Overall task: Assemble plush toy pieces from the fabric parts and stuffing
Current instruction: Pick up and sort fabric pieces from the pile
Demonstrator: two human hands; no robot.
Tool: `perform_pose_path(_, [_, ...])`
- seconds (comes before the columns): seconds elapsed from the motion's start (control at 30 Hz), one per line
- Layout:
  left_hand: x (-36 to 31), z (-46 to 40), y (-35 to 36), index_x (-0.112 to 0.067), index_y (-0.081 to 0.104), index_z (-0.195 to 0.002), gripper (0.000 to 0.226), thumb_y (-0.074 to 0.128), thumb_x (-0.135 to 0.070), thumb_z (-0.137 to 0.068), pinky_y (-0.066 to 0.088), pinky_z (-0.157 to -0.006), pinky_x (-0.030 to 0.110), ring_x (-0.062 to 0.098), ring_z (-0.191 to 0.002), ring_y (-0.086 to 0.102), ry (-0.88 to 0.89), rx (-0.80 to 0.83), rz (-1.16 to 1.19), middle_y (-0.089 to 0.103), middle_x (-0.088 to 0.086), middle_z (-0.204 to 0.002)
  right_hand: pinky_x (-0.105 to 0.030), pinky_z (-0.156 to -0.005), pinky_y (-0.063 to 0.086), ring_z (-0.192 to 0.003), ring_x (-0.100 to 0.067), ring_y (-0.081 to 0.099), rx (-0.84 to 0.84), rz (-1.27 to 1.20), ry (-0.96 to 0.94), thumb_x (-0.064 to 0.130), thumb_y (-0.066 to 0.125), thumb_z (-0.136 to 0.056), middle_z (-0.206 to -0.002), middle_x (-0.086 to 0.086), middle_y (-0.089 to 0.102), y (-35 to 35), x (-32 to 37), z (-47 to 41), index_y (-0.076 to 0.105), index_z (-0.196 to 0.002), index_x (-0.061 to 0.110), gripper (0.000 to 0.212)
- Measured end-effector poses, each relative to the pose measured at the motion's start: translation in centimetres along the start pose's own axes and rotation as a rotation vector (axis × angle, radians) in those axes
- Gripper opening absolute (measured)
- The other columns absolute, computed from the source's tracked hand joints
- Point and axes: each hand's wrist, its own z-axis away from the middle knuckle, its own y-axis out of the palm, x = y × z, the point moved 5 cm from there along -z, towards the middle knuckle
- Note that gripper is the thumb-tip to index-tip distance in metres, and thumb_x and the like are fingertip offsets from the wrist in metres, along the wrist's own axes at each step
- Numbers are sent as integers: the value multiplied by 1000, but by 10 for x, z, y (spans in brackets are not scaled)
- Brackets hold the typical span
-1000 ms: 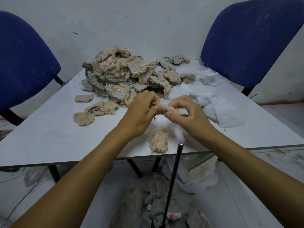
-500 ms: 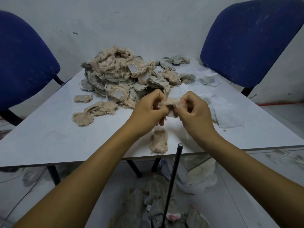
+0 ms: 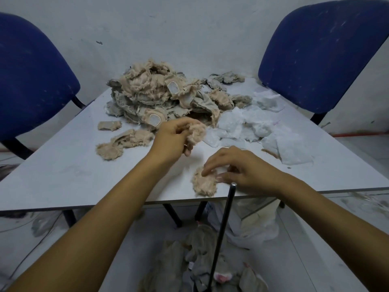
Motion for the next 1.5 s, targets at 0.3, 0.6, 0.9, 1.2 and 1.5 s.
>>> perform_pose_path(0.3, [4,15,12,-21,78,-90,30,51,-26,-78,48,-79,34,18,-98,62,-135,467,-147,71,2,-107,-17,-77,38,-96,-6,51,-227,5,198,37,60,-96,-102,12,57,-6,-19,5,60,-90,30,9])
perform_pose_path(0.6, [4,20,22,-31,62,-110,29,75,-20,-86,49,-70,22,2,-72,58,264,399,-548,63,-7,-84,-29,-55,48,-58,-14,57,-391,-491,222,19,63,-97,-62,4,60,-12,-19,5,58,-99,25,9])
perform_pose_path(0.9, [8,14,19,-4,65,-92,20,72,-6,-74,46,-46,18,13,-48,57,-186,343,214,61,12,-73,-26,-69,57,-82,-14,67,-182,-766,146,25,72,-83,-88,0,70,-7,-16,4,68,-100,5,27])
perform_pose_path(1.2, [5,16,21,-14,57,-88,10,64,-20,-84,43,-55,21,13,-60,56,-286,553,303,66,4,-72,-32,-78,56,-85,-22,64,-380,-1037,252,32,88,-63,-85,-12,66,-2,-21,-2,73,-73,19,22])
perform_pose_path(1.5, [-13,25,29,-24,42,-63,27,62,-15,-80,33,-49,31,10,-48,38,402,-105,-621,43,-5,-50,-26,-54,55,-59,-28,53,-858,-589,428,23,75,-81,-56,-14,49,2,-20,0,45,-50,19,43])
